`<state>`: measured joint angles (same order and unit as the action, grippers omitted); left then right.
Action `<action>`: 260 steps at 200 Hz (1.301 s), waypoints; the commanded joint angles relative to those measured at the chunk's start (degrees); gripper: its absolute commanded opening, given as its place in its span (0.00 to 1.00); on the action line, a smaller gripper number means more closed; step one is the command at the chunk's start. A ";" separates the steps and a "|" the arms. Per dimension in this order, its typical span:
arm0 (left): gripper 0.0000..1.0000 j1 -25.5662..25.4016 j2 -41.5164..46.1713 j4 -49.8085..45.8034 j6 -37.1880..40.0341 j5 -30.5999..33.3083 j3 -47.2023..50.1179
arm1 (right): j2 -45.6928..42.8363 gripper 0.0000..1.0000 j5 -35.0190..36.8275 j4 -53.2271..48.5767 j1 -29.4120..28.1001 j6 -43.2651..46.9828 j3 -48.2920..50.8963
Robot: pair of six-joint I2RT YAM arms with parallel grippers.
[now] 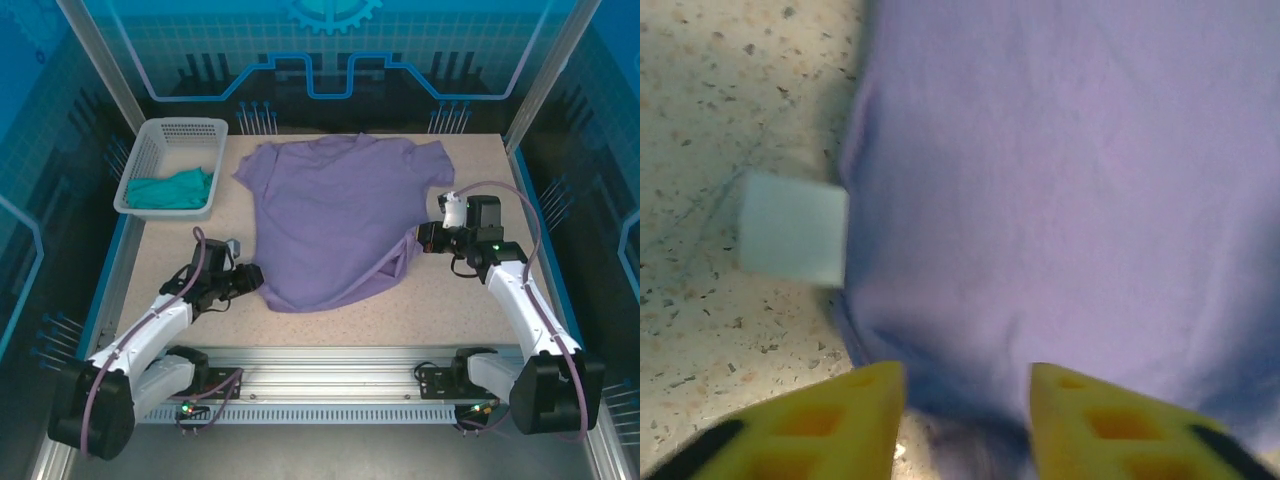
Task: Fold the inside-out t-shirt
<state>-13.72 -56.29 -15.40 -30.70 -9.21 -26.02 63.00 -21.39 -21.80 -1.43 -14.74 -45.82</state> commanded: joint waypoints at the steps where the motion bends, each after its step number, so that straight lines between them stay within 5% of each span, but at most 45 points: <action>1: 0.58 -3.43 3.92 3.25 4.86 7.34 -3.22 | -0.29 0.00 -2.94 0.30 0.89 1.04 -2.53; 31: 0.73 -13.74 5.13 12.79 12.43 8.53 -3.75 | -0.18 0.00 -3.73 -1.22 0.88 1.21 -4.27; 66: 0.78 -28.80 -9.81 19.25 23.71 5.36 -10.56 | 0.74 0.00 -3.49 -1.75 0.86 1.22 -6.50; 107: 0.75 -32.78 -28.00 21.19 28.96 5.79 -18.80 | 0.89 0.00 -3.07 -1.75 0.90 1.12 -7.42; 171: 0.35 -32.49 -42.14 21.38 29.37 -0.61 -29.15 | 2.18 0.00 0.01 -1.88 0.90 0.25 -7.78; 192: 0.05 -31.34 -42.73 19.73 27.98 -2.73 -30.71 | 2.82 0.00 2.38 -2.14 0.86 0.06 -8.27; 202: 0.00 -30.20 -41.79 19.79 26.26 -3.92 -30.46 | 2.75 0.00 5.58 -3.07 0.85 0.07 -8.52; 234: 0.00 -25.58 -35.89 20.05 18.64 -10.31 -29.50 | -2.73 0.71 17.96 -4.39 -2.23 1.87 -6.27; 260: 0.00 -23.29 -31.96 15.58 16.49 -12.39 -31.07 | -12.12 0.85 17.38 3.36 -12.10 5.03 2.20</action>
<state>-38.52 -93.30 3.55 -9.96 -16.10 -55.13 59.24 -7.66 -23.73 -5.13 -13.32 -49.71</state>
